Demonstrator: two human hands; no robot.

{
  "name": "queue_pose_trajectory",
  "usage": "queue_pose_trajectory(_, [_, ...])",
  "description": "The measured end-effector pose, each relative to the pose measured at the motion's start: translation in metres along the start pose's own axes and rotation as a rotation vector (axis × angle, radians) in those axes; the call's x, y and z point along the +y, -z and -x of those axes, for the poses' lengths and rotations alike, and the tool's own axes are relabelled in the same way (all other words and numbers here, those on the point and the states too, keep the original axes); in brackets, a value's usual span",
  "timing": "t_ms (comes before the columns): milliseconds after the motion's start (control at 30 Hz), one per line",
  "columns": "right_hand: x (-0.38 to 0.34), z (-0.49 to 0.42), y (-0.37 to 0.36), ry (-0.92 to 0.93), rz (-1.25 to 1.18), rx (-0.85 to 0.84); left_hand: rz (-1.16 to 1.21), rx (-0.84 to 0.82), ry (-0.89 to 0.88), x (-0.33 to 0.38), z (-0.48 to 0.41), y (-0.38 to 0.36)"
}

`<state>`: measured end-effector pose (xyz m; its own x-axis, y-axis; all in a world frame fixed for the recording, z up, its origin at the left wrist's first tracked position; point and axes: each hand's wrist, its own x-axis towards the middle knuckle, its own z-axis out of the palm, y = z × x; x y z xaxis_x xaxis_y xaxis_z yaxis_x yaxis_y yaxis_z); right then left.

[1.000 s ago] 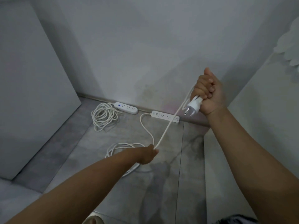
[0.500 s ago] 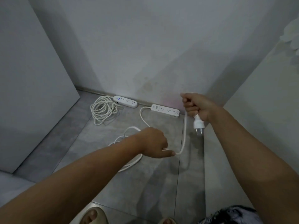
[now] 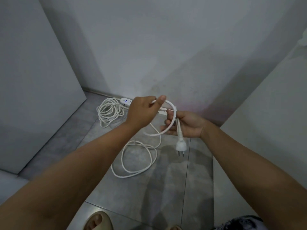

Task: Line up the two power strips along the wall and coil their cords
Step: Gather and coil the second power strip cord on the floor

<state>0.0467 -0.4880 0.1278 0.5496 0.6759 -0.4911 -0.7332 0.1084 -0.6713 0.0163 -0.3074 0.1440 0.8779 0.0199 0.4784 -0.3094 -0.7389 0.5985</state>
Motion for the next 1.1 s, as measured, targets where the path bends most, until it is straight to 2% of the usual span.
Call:
queue_pose_trajectory(100, [0.005,-0.003,-0.012,0.033,-0.070,-0.119,0.010,-0.026,0.087,-0.007,0.000,-0.001])
queue_pose_trajectory(167, [0.004,-0.005,-0.021,0.043,-0.115,-0.141,-0.007,-0.007,0.156,-0.010,0.000,-0.003])
queue_pose_trajectory(267, [0.001,-0.004,-0.026,-0.012,-0.190,-0.211,-0.006,0.038,0.149,-0.017,-0.002,-0.006])
queue_pose_trajectory(367, [-0.006,0.000,-0.025,-0.040,-0.140,-0.301,0.040,0.019,0.133,-0.022,0.001,-0.011])
queue_pose_trajectory(533, [-0.014,0.007,-0.026,-0.112,-0.112,-0.549,0.337,-0.089,0.306,-0.005,0.010,-0.020])
queue_pose_trajectory(700, [-0.011,0.017,-0.036,-0.113,-0.094,-0.627,0.746,-0.248,0.377,0.000,0.004,-0.023])
queue_pose_trajectory(800, [-0.020,0.018,-0.034,-0.105,-0.097,-0.672,0.806,-0.255,0.403,0.004,-0.005,-0.022])
queue_pose_trajectory(900, [-0.024,0.017,-0.032,-0.054,0.001,-0.540,0.712,-0.116,0.441,0.003,-0.008,-0.023])
queue_pose_trajectory(1033, [-0.024,0.014,-0.038,0.134,0.178,-0.074,0.564,0.124,0.519,0.006,-0.008,-0.019])
queue_pose_trajectory(1100, [-0.021,0.011,-0.037,0.220,0.157,0.046,0.475,0.161,0.549,0.001,-0.013,-0.015])
